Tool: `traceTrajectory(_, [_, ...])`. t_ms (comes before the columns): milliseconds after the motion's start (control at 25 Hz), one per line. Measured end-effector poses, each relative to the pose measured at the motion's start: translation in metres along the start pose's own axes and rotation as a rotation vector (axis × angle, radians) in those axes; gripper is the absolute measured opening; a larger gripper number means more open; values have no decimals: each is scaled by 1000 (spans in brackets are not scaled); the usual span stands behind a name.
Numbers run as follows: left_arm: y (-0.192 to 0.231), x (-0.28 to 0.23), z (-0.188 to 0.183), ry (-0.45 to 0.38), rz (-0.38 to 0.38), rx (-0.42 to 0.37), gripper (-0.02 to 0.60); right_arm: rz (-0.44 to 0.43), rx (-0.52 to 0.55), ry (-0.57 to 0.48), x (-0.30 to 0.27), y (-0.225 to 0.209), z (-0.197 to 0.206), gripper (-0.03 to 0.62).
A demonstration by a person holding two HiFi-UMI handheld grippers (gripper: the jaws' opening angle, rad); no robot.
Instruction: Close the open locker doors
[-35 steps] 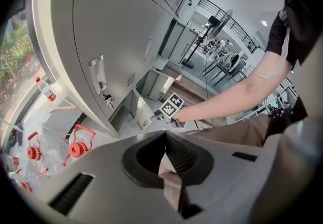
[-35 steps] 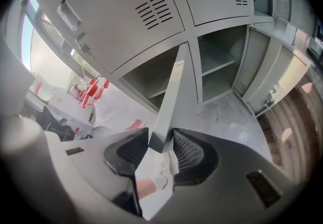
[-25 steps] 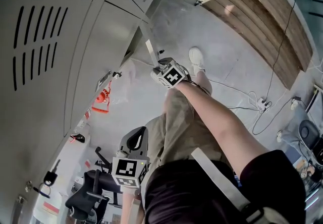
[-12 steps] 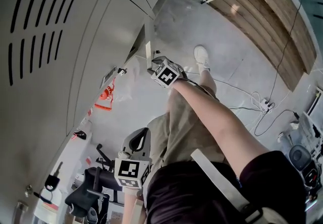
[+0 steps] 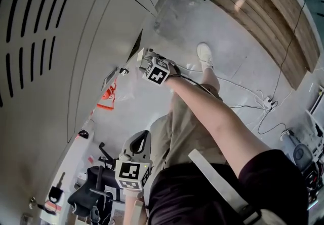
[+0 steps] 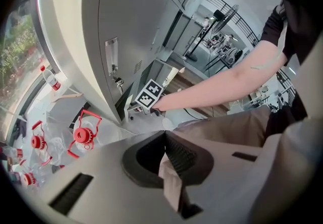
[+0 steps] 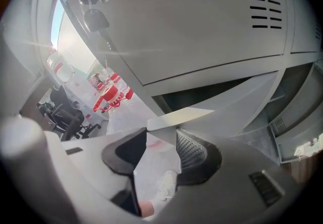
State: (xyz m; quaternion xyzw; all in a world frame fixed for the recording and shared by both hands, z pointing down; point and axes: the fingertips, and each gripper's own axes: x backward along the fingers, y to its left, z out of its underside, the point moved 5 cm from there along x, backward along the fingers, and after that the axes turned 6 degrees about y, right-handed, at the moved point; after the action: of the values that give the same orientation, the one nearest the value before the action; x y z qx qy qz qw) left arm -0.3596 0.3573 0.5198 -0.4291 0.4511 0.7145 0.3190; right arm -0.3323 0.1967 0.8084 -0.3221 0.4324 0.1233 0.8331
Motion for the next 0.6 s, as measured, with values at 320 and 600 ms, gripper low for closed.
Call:
traceTrajectory(320, [8,3,2,7,-14,0,9,-16,85,6,-14,2,-22,256])
traceTrajectory(600, [7,6,8,18,-17,16,9,7,127,-8,-20,-1,-40,284])
